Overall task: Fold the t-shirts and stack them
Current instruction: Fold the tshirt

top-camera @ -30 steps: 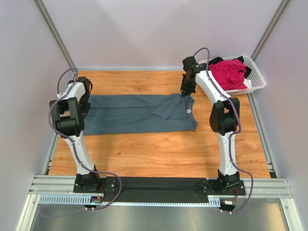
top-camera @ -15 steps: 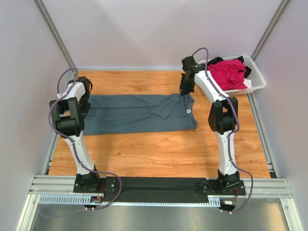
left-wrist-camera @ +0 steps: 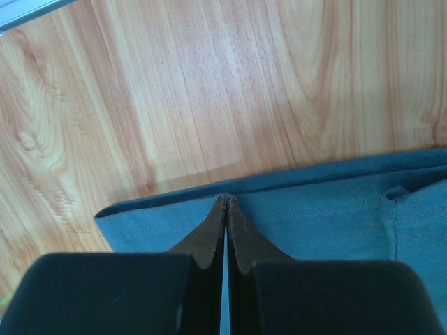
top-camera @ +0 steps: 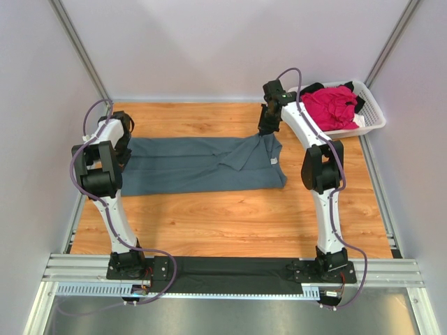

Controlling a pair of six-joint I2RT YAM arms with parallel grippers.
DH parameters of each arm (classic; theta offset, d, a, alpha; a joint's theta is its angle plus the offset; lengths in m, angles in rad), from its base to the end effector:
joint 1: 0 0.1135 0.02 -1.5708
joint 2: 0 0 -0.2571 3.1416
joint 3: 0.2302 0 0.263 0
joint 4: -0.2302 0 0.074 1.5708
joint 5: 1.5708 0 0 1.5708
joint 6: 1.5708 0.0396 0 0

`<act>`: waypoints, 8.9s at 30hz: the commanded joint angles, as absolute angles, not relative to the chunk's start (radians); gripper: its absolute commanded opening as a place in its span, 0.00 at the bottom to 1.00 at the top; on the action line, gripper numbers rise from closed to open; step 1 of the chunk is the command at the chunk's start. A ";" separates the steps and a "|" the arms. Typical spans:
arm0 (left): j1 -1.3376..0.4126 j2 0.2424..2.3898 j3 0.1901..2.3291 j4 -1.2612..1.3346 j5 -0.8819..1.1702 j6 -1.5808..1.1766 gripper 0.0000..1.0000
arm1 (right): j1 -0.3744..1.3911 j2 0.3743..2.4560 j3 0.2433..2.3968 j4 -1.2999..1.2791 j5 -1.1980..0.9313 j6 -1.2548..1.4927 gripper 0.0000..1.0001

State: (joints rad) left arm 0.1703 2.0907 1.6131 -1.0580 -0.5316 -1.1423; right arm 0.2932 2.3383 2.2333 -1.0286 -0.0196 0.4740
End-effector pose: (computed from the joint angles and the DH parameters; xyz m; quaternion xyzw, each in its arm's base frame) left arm 0.3972 0.0887 0.1642 -0.5923 0.7615 0.2243 0.1377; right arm 0.4857 0.1474 0.2285 0.0860 0.9724 0.0900 0.1975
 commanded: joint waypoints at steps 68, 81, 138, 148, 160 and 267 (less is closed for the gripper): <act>0.196 1.872 1.617 -0.792 -0.378 -0.921 0.74 | 0.267 2.278 2.273 -0.904 -0.138 0.394 0.82; -0.380 1.868 1.807 -0.422 0.032 -0.309 0.77 | 0.118 1.866 1.644 -0.782 -0.095 0.526 0.83; -0.778 2.295 1.908 -0.710 -0.225 -0.170 0.26 | 0.095 1.712 1.341 -0.726 -0.117 0.449 0.66; -0.709 2.235 1.925 -0.675 -0.242 -0.267 0.00 | 0.095 1.718 1.313 -0.701 -0.163 0.457 0.61; -0.634 2.212 1.934 -0.586 -0.144 -0.180 0.00 | 0.098 1.735 1.298 -0.692 -0.179 0.465 0.56; -0.118 1.691 1.011 -0.769 0.087 -0.811 0.72 | 0.459 2.729 2.520 -0.734 -0.020 0.730 0.91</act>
